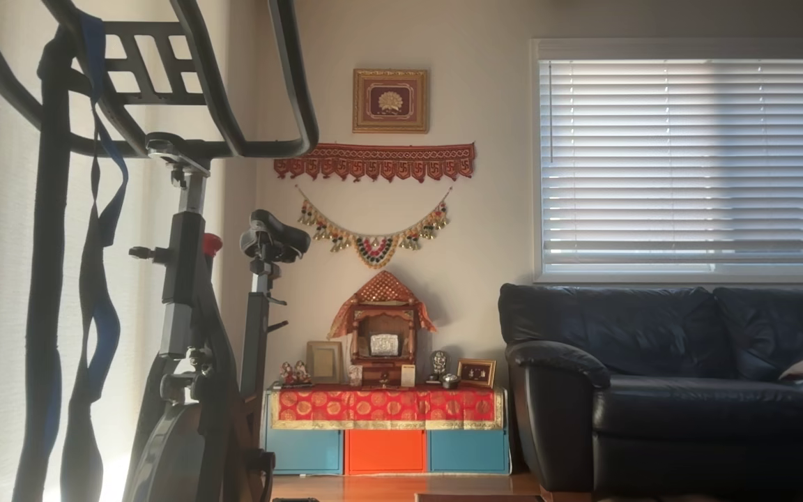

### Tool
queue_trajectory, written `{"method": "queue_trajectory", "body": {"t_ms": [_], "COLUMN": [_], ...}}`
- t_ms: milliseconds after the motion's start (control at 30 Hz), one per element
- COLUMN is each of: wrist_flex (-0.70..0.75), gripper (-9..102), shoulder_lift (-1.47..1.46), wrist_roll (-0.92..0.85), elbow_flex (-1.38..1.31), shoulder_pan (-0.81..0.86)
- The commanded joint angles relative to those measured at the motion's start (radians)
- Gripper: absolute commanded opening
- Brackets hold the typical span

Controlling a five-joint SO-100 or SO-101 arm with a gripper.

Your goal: Sort medicines into box.

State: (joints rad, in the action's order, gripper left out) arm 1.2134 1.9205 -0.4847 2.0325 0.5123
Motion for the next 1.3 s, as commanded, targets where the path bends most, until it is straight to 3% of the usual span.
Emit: {"method": "queue_trajectory", "body": {"t_ms": [0, 800, 1100, 1267], "wrist_flex": [0.011, 0.032, 0.066, 0.069], "gripper": [24, 23, 7, 6], "shoulder_lift": [0.003, -0.066, -0.092, -0.097], "wrist_roll": [-0.006, -0.005, -0.014, -0.011], "elbow_flex": [0.000, 0.005, -0.026, -0.031], "shoulder_pan": [-0.012, -0.028, -0.026, -0.026]}}
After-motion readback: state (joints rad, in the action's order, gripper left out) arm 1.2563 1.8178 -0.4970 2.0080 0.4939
